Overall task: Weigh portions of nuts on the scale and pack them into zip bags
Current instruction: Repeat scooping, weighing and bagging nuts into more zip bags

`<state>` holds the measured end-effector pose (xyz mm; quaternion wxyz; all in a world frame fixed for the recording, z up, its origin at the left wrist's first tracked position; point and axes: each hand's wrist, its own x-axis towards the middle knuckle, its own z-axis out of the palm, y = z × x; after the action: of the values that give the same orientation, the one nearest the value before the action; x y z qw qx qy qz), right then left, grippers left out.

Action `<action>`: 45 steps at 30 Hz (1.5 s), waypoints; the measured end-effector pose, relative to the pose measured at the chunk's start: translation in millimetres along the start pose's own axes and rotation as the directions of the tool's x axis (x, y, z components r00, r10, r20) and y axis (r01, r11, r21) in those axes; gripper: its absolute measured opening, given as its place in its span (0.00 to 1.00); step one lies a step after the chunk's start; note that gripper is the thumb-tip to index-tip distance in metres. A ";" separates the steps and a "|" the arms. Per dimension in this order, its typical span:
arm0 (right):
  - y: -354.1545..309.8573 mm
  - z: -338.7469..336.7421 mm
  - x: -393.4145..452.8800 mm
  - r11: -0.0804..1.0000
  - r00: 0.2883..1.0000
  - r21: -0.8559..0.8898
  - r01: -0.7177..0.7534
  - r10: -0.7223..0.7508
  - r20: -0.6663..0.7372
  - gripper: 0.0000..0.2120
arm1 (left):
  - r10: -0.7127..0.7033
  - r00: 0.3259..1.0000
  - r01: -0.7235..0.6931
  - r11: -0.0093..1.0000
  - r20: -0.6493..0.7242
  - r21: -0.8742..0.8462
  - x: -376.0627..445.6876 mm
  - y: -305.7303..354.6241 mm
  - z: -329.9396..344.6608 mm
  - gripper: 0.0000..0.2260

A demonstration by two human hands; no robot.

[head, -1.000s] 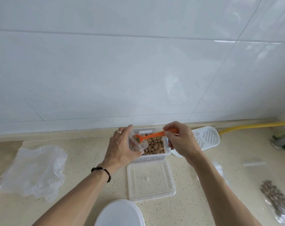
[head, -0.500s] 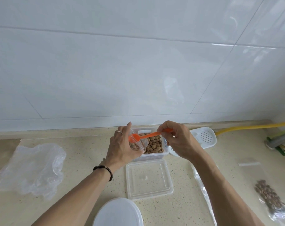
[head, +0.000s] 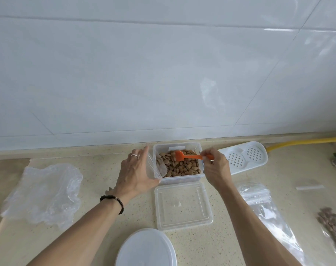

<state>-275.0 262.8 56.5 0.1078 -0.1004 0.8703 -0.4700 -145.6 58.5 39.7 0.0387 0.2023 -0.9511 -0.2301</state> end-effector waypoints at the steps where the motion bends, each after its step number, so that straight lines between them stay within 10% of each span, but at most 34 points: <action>1: 0.0 4.4 -0.2 1.000 0.999 0.004 -0.002 0.002 0.047 0.11 | 0.002 1.000 -0.002 1.000 0.005 0.006 0.2 -0.1 0.4 0.51; 19: 8.0 -16.3 -4.6 0.829 0.935 0.452 -0.330 0.353 0.036 0.09 | 0.030 0.999 -0.030 1.000 0.017 -0.002 4.0 13.8 0.2 0.49; 26: -29.5 -44.1 -9.2 0.885 0.984 0.437 -0.162 0.176 0.009 0.08 | 0.011 1.000 -0.010 0.999 0.025 -0.042 13.0 28.7 0.3 0.50; 36: -64.8 -39.6 -24.0 0.945 0.937 -0.053 0.324 -0.313 0.155 0.09 | 0.009 1.000 -0.011 0.989 -0.012 -0.146 17.4 43.4 -1.9 0.49; 45: -64.3 -51.8 -26.5 0.946 0.940 -0.026 0.323 -0.317 0.129 0.09 | -0.022 1.000 0.022 0.988 0.001 -0.150 20.9 43.7 3.7 0.49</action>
<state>-259.5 276.8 140.7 0.0809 -0.2718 0.8449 -0.4536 -181.4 87.2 55.9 0.0517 0.2093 -0.9288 -0.3014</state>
